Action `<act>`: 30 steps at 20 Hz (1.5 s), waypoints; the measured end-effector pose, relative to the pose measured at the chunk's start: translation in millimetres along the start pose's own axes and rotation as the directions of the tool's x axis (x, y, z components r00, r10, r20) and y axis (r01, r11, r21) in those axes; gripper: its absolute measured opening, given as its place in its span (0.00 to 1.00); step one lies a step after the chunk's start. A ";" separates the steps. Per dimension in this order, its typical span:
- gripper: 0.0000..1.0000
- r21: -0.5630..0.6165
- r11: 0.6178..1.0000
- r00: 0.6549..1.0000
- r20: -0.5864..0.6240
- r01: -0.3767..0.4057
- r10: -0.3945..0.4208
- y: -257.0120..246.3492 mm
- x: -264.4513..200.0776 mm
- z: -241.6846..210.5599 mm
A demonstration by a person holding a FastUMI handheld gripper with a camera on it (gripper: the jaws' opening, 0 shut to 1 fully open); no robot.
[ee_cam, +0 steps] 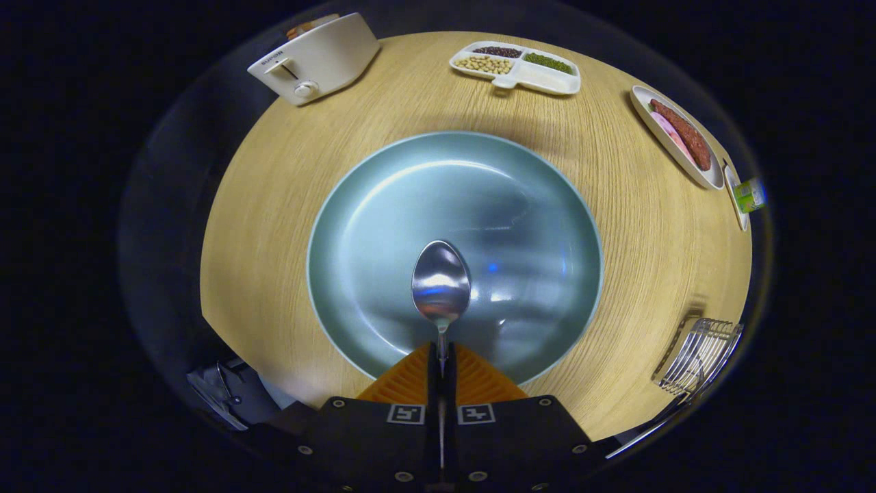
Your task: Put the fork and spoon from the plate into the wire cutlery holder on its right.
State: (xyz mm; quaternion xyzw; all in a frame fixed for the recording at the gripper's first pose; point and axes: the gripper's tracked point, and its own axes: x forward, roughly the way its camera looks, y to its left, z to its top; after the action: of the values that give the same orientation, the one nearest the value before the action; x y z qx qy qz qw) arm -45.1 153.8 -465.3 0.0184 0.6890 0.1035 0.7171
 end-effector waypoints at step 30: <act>0.03 0.402 0.910 0.951 0.228 0.102 -0.207 -241.4 -157.3 -84.8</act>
State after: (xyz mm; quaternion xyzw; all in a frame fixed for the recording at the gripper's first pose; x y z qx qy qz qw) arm -104.1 -119.4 -355.6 0.1177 0.5926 -0.0950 0.7912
